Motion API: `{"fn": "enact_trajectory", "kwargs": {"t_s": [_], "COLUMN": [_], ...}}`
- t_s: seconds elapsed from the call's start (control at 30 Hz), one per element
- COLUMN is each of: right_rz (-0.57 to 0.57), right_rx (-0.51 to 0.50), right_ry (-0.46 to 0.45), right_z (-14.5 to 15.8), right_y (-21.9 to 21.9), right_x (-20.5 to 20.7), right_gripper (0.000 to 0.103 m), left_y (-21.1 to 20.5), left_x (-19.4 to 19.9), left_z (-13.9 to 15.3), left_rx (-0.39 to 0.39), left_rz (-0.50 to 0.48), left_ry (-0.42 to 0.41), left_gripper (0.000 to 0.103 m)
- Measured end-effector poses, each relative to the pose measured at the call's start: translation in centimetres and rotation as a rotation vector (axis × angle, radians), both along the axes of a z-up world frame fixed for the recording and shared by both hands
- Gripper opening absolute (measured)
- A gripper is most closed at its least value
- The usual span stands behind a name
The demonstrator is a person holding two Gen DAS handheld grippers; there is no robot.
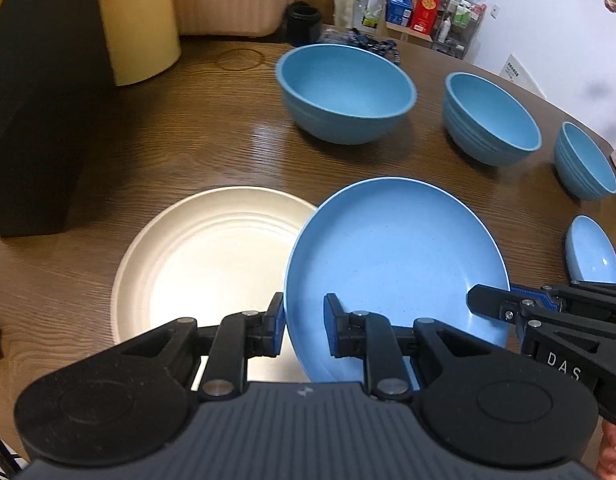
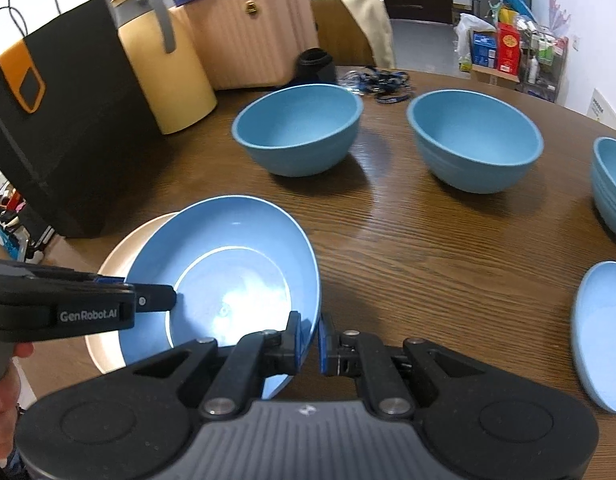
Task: Organize plates and bowls
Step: 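Carry the blue plate with both grippers over the cream plate, then lower the blue plate onto the cream plate and open both grippers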
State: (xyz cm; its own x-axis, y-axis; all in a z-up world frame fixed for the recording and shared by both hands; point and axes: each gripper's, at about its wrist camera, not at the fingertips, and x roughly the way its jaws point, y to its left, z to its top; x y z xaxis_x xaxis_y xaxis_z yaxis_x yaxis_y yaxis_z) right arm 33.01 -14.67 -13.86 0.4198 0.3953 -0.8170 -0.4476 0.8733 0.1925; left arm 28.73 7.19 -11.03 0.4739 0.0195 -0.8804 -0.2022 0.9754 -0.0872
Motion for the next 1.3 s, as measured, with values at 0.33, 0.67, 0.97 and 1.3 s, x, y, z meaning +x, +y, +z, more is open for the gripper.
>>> {"fn": "enact_trajectory", "kwargs": {"t_s": [0.33, 0.67, 0.97, 1.3], "right_rz": [0.045, 0.072, 0.059, 0.038], "right_rx": [-0.013, -0.041, -0.07, -0.096], "right_ry": [0.008, 0.035, 0.052, 0.062], "right_z": [-0.2, -1.2, -2.7, -4.0], "right_y": [5.2, 9.1, 10.8, 11.8], "right_x": [-0.2, -0.7, -0.3, 0.1], "right_gripper": [0.008, 0.008, 0.008, 0.009], "left_y": [4.7, 8.0, 8.9, 9.4], "left_x": [-1.1, -1.5, -1.0, 0.1], "left_z": [-0.2, -1.4, -2.7, -4.2], "left_rx": [0.004, 0.001, 0.018, 0.041], "left_rz": [0.033, 0.038, 0.0, -0.053], "left_ry": [0.01, 0.04, 0.058, 0.077], "left_gripper": [0.02, 0.02, 0.02, 0.02]}}
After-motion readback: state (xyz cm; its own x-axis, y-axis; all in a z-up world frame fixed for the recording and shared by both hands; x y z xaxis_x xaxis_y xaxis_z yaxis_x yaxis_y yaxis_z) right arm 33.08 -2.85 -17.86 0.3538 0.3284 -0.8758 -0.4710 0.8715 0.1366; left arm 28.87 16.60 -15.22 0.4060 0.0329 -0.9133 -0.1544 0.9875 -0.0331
